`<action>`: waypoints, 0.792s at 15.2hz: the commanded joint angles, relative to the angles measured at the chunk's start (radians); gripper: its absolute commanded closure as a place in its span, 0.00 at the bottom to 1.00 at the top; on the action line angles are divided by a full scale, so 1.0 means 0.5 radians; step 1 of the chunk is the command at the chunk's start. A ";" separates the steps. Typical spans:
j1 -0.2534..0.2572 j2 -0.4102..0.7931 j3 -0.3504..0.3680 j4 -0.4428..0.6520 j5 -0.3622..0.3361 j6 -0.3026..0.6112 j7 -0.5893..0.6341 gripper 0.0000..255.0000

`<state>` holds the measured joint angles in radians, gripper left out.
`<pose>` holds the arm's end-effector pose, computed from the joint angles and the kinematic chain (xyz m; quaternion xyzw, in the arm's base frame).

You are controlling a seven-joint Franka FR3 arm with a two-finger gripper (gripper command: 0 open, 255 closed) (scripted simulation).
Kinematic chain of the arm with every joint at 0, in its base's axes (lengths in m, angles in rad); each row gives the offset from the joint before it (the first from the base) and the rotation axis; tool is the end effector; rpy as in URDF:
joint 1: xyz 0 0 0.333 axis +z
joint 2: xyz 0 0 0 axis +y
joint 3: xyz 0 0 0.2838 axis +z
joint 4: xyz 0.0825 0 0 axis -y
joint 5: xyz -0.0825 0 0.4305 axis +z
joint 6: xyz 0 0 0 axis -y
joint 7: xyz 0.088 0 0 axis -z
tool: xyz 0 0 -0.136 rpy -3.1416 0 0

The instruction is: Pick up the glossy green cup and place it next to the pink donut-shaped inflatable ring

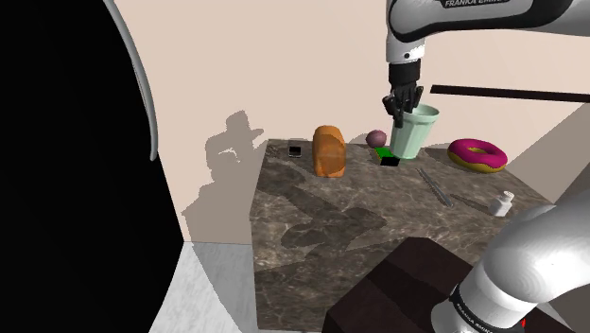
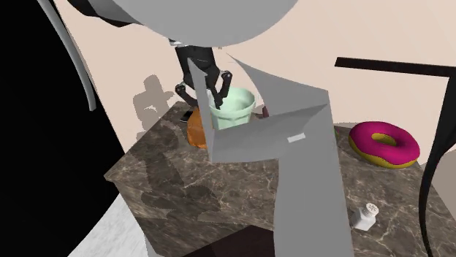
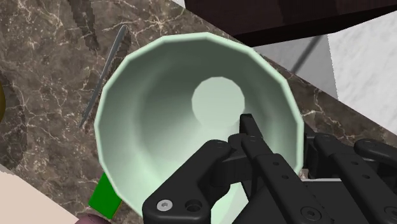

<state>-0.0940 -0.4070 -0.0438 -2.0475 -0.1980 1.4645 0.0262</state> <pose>0.4533 -0.0934 0.5314 0.9888 -0.0805 -0.0924 0.0854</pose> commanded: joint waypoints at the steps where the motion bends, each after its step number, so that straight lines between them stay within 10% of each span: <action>1: -0.038 -0.063 -0.071 -0.058 -0.049 0.016 -0.101 1.00; 12: -0.232 -0.159 -0.462 -0.120 -0.310 0.119 -0.617 1.00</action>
<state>-0.2017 -0.4830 -0.2585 -2.1097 -0.3418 1.5223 -0.2582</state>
